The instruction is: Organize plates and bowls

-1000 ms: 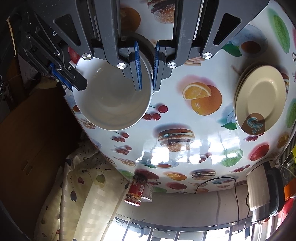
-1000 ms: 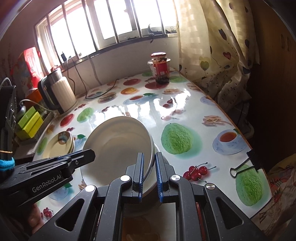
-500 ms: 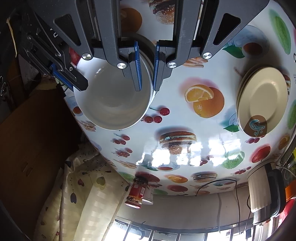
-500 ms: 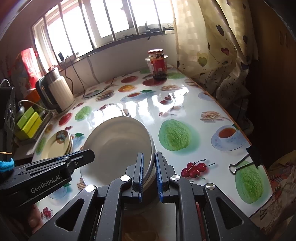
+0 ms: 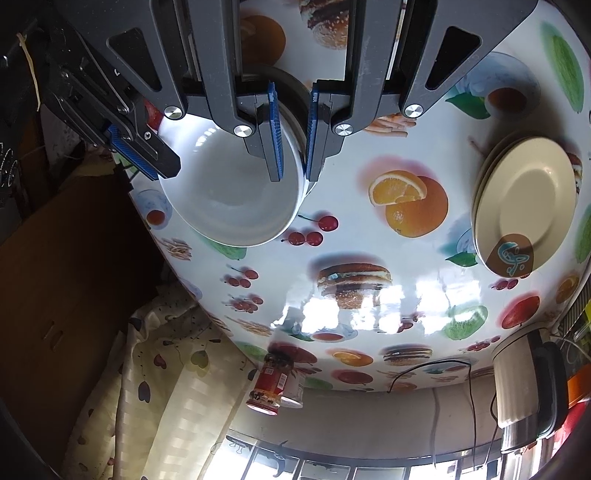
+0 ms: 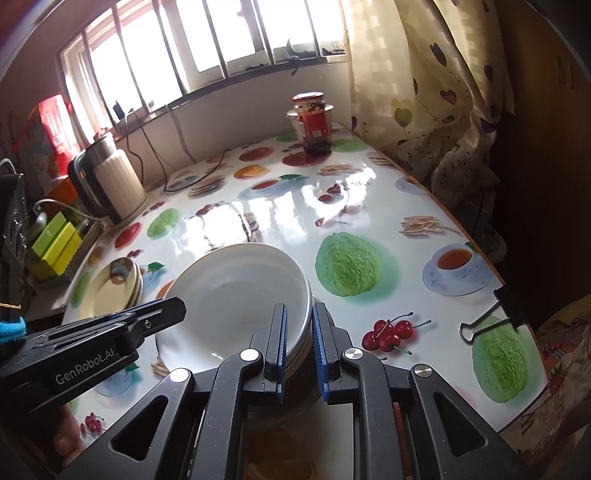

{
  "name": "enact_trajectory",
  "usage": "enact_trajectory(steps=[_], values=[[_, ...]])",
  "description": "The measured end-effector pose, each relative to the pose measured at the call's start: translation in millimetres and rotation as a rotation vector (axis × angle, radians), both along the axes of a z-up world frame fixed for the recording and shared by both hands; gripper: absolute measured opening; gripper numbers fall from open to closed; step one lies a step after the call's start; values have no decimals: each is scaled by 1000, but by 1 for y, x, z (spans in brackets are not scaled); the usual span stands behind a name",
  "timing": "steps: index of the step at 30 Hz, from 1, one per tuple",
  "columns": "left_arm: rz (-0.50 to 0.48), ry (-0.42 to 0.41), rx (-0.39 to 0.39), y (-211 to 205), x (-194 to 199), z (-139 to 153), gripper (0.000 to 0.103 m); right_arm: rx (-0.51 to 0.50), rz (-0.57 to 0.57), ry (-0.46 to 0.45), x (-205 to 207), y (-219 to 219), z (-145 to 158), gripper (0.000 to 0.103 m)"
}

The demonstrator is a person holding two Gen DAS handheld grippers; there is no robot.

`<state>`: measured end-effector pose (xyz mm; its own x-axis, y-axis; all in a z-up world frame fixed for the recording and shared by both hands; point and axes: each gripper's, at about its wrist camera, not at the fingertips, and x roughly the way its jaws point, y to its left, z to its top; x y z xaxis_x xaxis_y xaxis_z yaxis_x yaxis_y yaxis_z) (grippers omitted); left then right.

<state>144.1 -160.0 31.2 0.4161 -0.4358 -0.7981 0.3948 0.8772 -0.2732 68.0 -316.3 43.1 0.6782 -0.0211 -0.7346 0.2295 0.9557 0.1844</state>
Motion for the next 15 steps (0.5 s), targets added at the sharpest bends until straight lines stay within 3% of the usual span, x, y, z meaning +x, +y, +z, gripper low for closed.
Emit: enact_trajectory(steps=[12, 15], values=[[0, -2, -7, 0, -1, -1, 13, 11, -9, -12, 0, 0, 5, 16], [-2, -8, -7, 1, -2, -1, 13, 8, -11, -17, -2, -1, 7, 24]])
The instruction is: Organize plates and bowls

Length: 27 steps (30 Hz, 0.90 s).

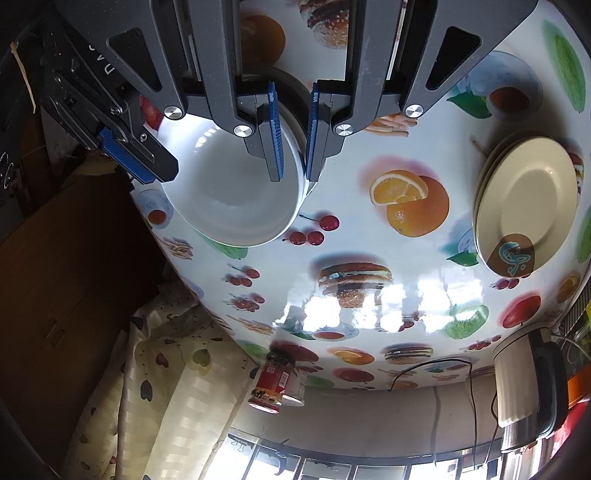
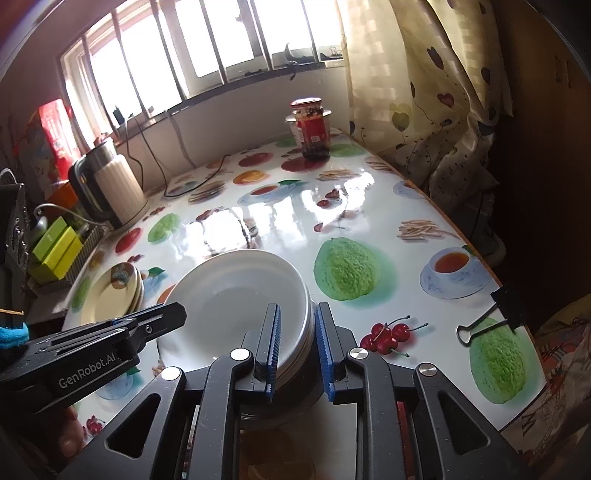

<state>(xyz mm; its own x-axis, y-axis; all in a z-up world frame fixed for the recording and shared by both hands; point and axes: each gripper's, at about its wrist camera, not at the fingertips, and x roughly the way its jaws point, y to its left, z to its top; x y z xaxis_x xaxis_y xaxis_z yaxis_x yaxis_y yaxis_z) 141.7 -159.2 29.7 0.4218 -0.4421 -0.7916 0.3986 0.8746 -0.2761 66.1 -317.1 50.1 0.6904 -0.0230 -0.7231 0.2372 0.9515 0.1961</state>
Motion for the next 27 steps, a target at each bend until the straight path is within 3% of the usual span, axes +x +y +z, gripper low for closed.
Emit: enact_trajectory(steps=[7, 12, 21, 24, 27], values=[[-12, -27, 10, 0, -4, 1, 16, 4, -17, -11, -3, -8, 1, 31], [-3, -75, 8, 5, -10, 7, 26, 8, -24, -21, -6, -10, 1, 35], [22, -152, 19, 19, -19, 15, 26, 28, -36, -60, -15, -16, 3, 42], [43, -205, 59, 25, -24, 15, 27, 32, -41, -66, -19, -19, 4, 44], [51, -200, 53, 33, -25, 13, 27, 32, -60, -76, -24, -24, 5, 45]])
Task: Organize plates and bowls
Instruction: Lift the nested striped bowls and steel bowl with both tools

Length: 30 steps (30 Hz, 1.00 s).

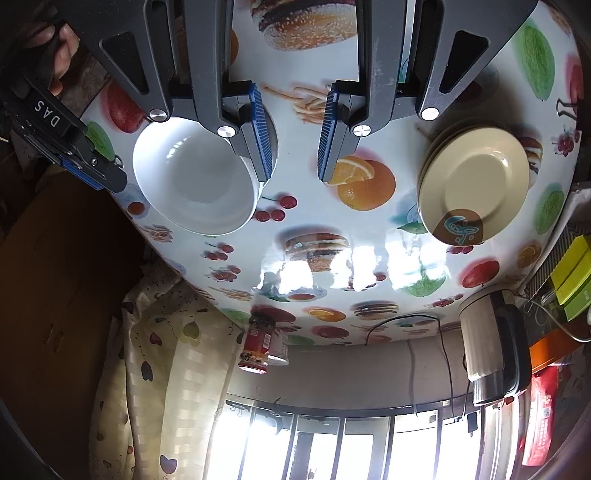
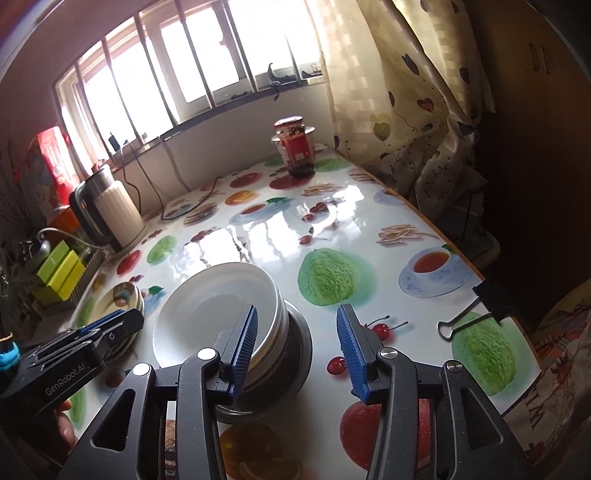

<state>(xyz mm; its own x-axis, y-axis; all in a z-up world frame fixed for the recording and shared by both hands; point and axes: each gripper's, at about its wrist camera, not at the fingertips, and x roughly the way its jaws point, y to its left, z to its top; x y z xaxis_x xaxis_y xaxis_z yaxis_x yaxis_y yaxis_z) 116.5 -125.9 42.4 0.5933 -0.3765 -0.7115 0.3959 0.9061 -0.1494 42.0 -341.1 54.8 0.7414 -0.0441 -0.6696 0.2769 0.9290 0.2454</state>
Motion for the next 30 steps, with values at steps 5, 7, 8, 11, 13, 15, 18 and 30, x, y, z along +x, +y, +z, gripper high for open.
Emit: enact_trajectory(steps=[5, 7, 8, 11, 13, 15, 18, 30], values=[[25, -17, 22, 11, -3, -5, 27, -6, -15, -11, -8, -7, 1, 46], [32, 1, 18, 14, -1, -9, 27, -7, -23, -14, -11, -10, -1, 46], [35, 2, 18, 15, 0, -10, 27, -6, -25, -16, -12, -11, -1, 46], [30, 22, 9, 15, 1, -16, 27, -9, -34, -11, -16, -16, -5, 46], [33, 43, 11, 16, 3, -22, 27, -1, -43, -7, -17, -19, -9, 46], [35, 50, 11, 17, 3, -26, 27, 9, -53, -3, -19, -22, -12, 46], [38, 65, 13, 16, 4, -31, 27, 17, -54, 10, -19, -25, -19, 46], [-25, 201, -102, 10, 18, -53, 27, 65, -10, 62, -11, -25, -46, 46]])
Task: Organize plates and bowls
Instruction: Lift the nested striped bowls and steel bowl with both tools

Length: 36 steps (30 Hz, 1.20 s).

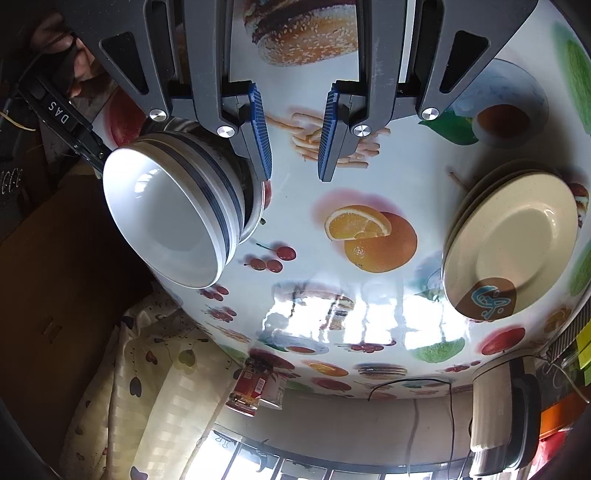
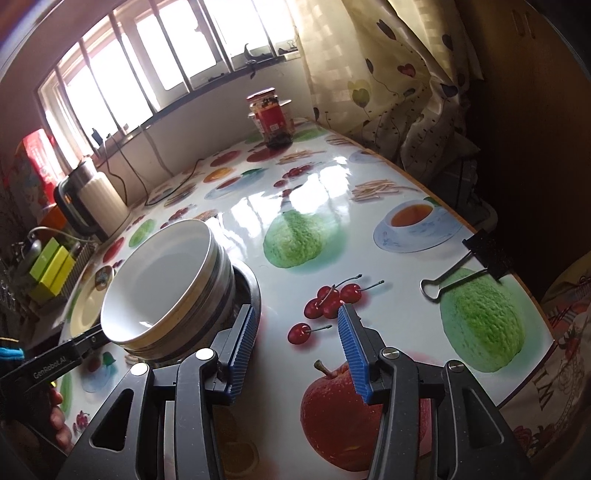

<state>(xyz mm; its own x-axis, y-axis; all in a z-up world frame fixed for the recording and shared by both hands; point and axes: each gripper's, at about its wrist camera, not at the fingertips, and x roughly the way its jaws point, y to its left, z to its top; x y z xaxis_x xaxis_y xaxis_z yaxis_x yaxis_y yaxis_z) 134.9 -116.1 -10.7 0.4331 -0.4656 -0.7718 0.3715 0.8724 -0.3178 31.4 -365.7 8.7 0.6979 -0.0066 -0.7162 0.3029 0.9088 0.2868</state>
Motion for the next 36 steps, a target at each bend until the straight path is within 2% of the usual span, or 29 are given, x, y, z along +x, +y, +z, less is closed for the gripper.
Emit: enact_trajectory(steps=[3, 6, 9, 24, 29, 36], values=[[3, -11, -2, -1, 1, 0, 27, 14, 22, -3, 3, 1, -3, 46], [-12, 18, -41, -1, 5, -2, 27, 16, 40, -4, 8, 4, -5, 46], [-16, 10, -38, -4, 5, -2, 27, 21, 57, -4, 11, 6, -7, 46], [-44, 47, -90, -7, 10, -8, 27, 35, 74, 27, 21, 6, -18, 46], [-33, 34, -92, -7, 8, -8, 27, 38, 78, 26, 22, 5, -19, 46], [-31, 39, -113, -6, 9, -10, 27, 75, 94, 9, 21, 3, -21, 38]])
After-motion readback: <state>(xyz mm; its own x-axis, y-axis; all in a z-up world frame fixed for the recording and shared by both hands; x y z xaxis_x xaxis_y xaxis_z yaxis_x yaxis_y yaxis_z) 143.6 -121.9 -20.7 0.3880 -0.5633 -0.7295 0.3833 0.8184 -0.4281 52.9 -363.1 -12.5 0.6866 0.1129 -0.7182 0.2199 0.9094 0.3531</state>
